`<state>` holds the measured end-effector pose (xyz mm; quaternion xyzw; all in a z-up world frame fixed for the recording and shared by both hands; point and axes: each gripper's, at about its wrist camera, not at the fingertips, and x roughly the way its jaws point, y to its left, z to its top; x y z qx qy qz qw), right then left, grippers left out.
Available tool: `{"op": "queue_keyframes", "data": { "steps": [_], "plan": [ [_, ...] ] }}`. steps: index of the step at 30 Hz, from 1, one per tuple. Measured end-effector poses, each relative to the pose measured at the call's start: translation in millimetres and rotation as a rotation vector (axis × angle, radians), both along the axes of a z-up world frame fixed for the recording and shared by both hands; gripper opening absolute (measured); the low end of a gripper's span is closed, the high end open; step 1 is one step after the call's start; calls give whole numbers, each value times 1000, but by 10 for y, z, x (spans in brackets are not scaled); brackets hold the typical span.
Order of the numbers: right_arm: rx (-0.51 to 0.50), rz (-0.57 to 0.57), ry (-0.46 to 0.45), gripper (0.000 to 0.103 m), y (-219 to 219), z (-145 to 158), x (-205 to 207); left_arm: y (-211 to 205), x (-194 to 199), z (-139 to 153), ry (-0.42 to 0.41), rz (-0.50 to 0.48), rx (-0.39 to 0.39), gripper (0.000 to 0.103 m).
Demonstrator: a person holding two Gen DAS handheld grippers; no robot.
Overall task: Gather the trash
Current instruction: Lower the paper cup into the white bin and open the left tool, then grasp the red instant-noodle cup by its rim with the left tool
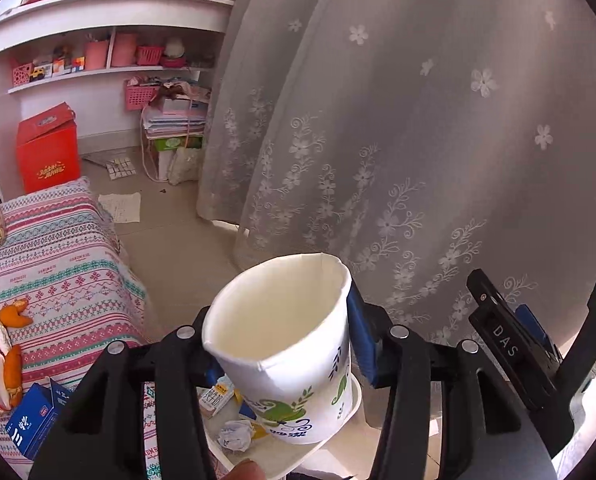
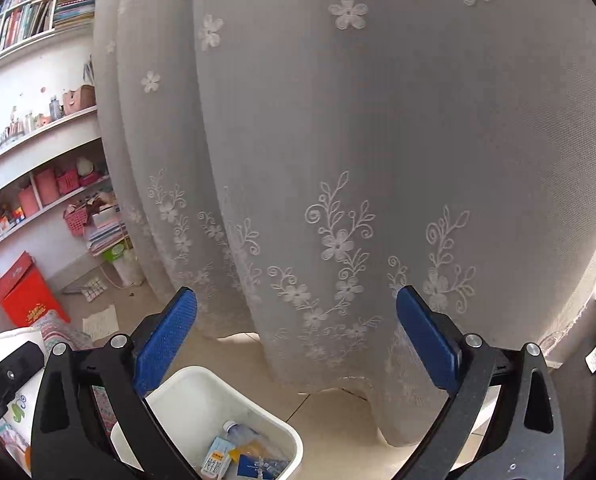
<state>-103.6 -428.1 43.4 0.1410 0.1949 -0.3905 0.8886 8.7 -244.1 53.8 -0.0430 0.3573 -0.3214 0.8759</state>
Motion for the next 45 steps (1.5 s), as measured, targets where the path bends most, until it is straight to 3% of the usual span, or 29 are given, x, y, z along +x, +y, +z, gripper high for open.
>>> {"op": "queue_keyframes", "data": {
  "steps": [6, 9, 11, 17, 32, 45],
  "plan": [
    [16, -44, 3, 96, -84, -14, -41, -204, -3, -98, 29, -49, 38, 54],
    [14, -46, 3, 96, -87, -11, -46, -204, 4, -127, 34, -43, 46, 64],
    [6, -41, 10, 96, -74, -6, -33, -183, 5, -136, 31, -32, 55, 76],
    [-18, -11, 49, 96, 2, -19, 75, -96, 14, -137, -9, 18, 104, 84],
    [-102, 133, 151, 96, 518, -85, 471, 453, 164, -202, -74, 244, 249, 88],
    [-207, 336, 232, 96, 1384, -129, 861, 1392, 345, -364, -41, 458, 336, 88]
  ]
}}
